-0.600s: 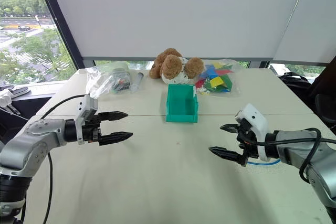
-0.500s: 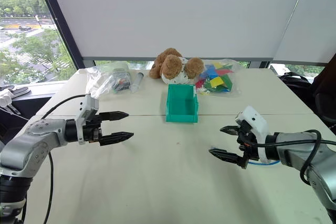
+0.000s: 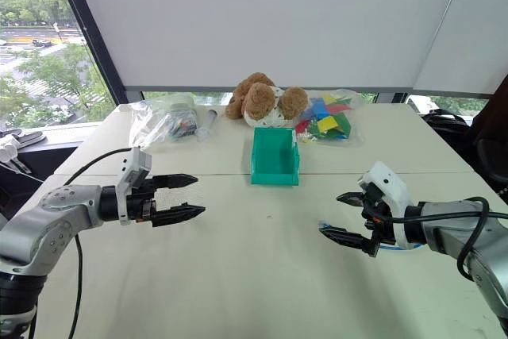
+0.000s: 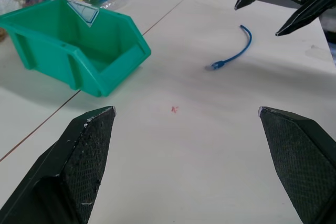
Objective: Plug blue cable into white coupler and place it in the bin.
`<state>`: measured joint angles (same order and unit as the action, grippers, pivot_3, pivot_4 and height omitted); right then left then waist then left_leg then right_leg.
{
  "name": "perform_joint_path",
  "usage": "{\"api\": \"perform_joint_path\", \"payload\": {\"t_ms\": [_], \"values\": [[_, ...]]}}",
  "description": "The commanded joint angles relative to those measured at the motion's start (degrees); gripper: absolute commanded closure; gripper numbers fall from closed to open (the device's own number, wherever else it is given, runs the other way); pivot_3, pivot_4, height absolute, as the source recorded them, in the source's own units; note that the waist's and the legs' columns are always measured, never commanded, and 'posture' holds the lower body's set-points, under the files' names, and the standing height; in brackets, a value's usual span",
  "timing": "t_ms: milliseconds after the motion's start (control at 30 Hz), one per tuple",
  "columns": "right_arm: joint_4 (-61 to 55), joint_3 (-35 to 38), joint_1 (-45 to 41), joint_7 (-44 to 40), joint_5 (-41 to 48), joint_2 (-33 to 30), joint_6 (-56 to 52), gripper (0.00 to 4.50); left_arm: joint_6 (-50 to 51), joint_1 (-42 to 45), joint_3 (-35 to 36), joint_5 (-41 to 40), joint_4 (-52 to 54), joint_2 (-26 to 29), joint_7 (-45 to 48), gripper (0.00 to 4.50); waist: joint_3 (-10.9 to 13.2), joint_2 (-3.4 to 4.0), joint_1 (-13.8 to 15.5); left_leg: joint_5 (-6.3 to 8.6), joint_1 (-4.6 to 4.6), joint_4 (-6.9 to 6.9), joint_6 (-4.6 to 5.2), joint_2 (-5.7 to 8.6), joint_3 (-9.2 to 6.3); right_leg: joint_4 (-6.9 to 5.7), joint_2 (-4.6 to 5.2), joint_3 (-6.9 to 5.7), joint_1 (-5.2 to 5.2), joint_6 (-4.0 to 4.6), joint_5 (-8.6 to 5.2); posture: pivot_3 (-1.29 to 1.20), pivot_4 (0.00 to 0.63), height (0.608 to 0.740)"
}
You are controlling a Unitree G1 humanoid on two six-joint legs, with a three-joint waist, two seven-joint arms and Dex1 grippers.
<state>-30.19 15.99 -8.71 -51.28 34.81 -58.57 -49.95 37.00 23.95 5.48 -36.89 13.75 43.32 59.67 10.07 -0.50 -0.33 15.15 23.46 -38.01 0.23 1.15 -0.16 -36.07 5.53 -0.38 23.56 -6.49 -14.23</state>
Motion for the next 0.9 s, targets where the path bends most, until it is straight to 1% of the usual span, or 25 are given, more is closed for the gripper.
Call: {"api": "perform_joint_path", "payload": {"t_ms": [33, 167, 300, 400, 467, 733, 900], "values": [[0.37, 0.21, 1.29, -0.56, -2.25, -1.39, 2.98, 0.06, -0.18, 0.63, 2.19, -1.07, 1.58, 1.05, -0.08, 0.0, 0.0, 0.0, 0.04, 0.0, 0.0, 0.0, 0.0, 0.0, 0.0, 0.01, 0.0, 0.0, 0.0, 0.0, 0.0, 0.0, 0.15, 0.74], [0.92, -0.26, 3.4, -0.43, -4.22, -0.73, 5.28, 0.06, -0.79, -0.56, 2.96, -1.15, 1.99, 1.56, 0.16, 0.0, 0.0, 0.0, 0.03, 0.0, 0.0, 0.0, 0.0, 0.01, 0.01, 0.01, 0.0, 0.0, 0.0, 0.0, 0.0, 0.0, 0.15, 0.74], [2.3, -0.29, 2.77, 0.03, -4.56, -0.55, 5.47, 0.06, 0.86, 1.98, 2.32, -2.12, 1.24, 1.45, 0.09, 0.0, 0.01, -0.01, 0.03, 0.0, -0.01, 0.0, 0.0, 0.01, 0.01, 0.0, -0.01, 0.0, -0.01, 0.0, 0.0, 0.0, 0.15, 0.74], [2.93, -0.44, 4.81, 0.16, -5.94, -0.6, 6.63, 0.06, -1.42, 2.97, -0.04, 0.64, -1.34, 1.38, 1.15, 0.0, 0.0, -0.01, 0.48, 0.0, -0.02, -0.03, 0.0, 0.01, 0.01, 0.01, -0.01, -0.01, -0.04, 0.0, 0.0, 0.0, 0.15, 0.74], [3.36, -0.55, 5.83, 0.3, -6.21, -0.04, 7.35, 0.06, -1.74, 3.21, -0.21, 0.71, -1.58, 1.05, 1.22, 0.0, 0.01, -0.02, 0.81, 0.0, -0.04, -0.02, 0.0, 0.02, 0.02, 0.01, -0.02, 0.0, -0.05, 0.0, -0.01, 0.0, 0.15, 0.74], [12.95, -7.88, 3.84, -0.4, -11.47, 3.62, 15.47, 0.06, -2.42, 2.91, 0.68, 0.99, -1.33, -0.56, -0.11, 0.0, 0.01, -0.03, 0.94, 0.0, -0.06, -0.03, 0.01, 0.01, 0.03, 0.02, -0.04, 0.0, -0.07, 0.0, 0.0, 0.0, 0.15, 0.74], [19.88, -11.83, 2.2, -1.63, -14.87, 5.72, 20.62, 0.06, -2.61, 1.23, 0.84, 0.93, -0.06, -1.25, -1.0, 0.0, 0.0, -0.02, 0.92, 0.0, -0.07, -0.04, 0.01, 0.01, 0.03, 0.01, -0.05, 0.0, -0.08, -0.01, 0.0, 0.0, 0.15, 0.74]]}}
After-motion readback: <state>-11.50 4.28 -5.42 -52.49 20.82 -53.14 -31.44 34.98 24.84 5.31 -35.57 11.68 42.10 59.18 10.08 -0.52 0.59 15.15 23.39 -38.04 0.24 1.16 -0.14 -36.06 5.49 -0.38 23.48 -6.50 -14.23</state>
